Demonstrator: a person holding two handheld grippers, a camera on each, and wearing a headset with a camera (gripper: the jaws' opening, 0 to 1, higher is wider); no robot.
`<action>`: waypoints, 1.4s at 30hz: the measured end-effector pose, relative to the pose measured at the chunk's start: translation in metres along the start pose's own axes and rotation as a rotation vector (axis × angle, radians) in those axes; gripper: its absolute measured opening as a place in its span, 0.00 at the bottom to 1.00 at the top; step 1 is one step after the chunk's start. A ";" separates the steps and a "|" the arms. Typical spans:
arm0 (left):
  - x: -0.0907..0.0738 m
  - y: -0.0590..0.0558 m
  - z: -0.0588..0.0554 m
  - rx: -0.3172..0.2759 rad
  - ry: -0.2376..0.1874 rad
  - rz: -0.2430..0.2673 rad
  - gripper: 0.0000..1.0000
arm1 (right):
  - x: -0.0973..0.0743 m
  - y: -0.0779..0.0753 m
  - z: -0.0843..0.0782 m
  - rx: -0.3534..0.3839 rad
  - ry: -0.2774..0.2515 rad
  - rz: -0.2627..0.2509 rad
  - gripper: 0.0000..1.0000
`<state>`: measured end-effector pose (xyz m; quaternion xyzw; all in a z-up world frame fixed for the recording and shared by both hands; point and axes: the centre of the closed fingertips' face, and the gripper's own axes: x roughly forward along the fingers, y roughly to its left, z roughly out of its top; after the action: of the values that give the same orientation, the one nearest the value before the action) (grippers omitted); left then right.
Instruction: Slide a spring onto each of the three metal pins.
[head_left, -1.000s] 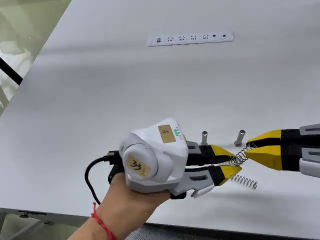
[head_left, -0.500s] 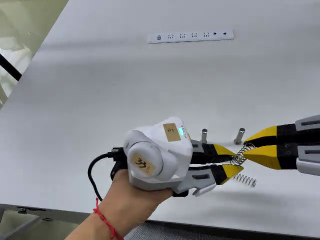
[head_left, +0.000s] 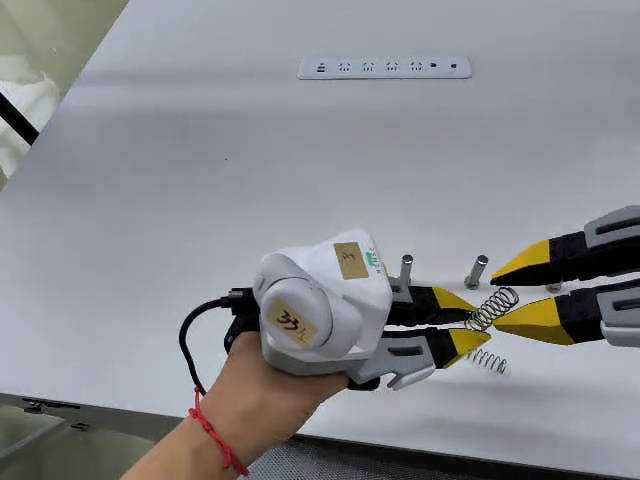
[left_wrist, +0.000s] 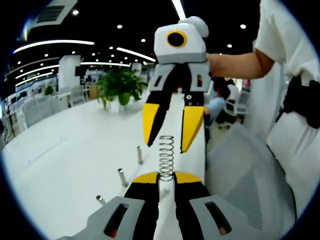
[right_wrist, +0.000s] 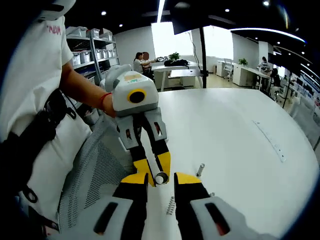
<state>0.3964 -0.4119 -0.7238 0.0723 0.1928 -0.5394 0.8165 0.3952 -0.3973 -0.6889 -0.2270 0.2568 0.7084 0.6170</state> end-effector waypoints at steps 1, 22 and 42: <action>0.000 0.000 0.000 0.001 0.000 -0.001 0.10 | 0.001 0.002 0.003 -0.025 0.021 0.020 0.22; 0.000 0.001 -0.001 0.013 -0.004 -0.013 0.10 | 0.015 0.008 -0.009 -0.280 0.307 0.190 0.15; -0.001 0.000 -0.002 0.015 -0.014 -0.012 0.10 | 0.015 0.005 -0.013 -0.293 0.350 0.197 0.12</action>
<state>0.3961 -0.4107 -0.7252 0.0735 0.1837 -0.5462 0.8140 0.3882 -0.3947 -0.7086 -0.4071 0.2752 0.7446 0.4518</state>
